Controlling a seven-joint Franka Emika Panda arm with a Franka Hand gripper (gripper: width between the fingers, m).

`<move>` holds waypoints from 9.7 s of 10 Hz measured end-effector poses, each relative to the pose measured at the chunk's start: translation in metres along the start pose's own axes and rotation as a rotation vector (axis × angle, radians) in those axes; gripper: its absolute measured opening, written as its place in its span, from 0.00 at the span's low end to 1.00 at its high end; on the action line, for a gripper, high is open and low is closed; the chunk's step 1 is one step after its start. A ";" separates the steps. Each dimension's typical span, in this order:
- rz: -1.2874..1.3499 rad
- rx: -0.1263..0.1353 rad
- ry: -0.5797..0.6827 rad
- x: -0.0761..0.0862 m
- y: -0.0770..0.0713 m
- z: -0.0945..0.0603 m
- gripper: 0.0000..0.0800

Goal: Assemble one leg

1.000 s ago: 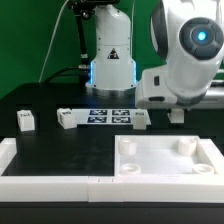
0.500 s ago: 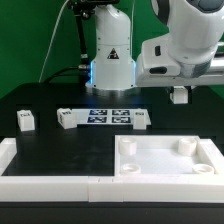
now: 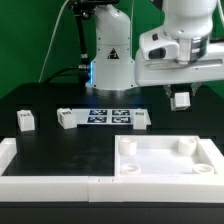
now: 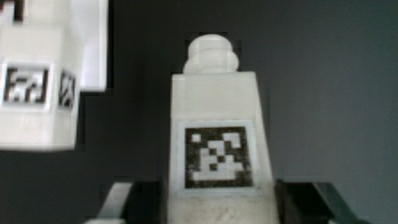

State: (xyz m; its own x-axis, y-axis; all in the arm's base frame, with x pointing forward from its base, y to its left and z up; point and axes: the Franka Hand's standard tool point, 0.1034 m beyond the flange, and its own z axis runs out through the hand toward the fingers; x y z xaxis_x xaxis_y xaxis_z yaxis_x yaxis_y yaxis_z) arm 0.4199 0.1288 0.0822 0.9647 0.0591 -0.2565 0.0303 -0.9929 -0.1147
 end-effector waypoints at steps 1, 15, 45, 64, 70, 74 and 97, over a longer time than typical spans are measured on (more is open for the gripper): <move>-0.014 -0.003 0.072 0.005 0.005 -0.008 0.36; -0.221 -0.078 0.643 0.102 0.039 -0.099 0.36; -0.200 -0.046 0.798 0.191 0.018 -0.072 0.36; -0.196 -0.045 0.807 0.196 0.019 -0.064 0.81; -0.206 -0.001 0.561 0.187 0.007 -0.063 0.81; -0.226 0.036 0.185 0.177 0.009 -0.063 0.81; -0.167 0.004 0.224 0.216 0.020 -0.061 0.81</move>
Offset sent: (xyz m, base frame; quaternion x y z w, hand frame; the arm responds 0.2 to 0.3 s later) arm 0.0000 0.0000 0.0000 0.0000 0.2667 0.0000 0.9638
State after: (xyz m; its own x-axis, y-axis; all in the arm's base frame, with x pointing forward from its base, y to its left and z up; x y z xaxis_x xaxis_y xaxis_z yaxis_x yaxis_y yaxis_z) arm 0.6449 0.1152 0.0830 0.9802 0.1972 -0.0150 0.1932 -0.9709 -0.1417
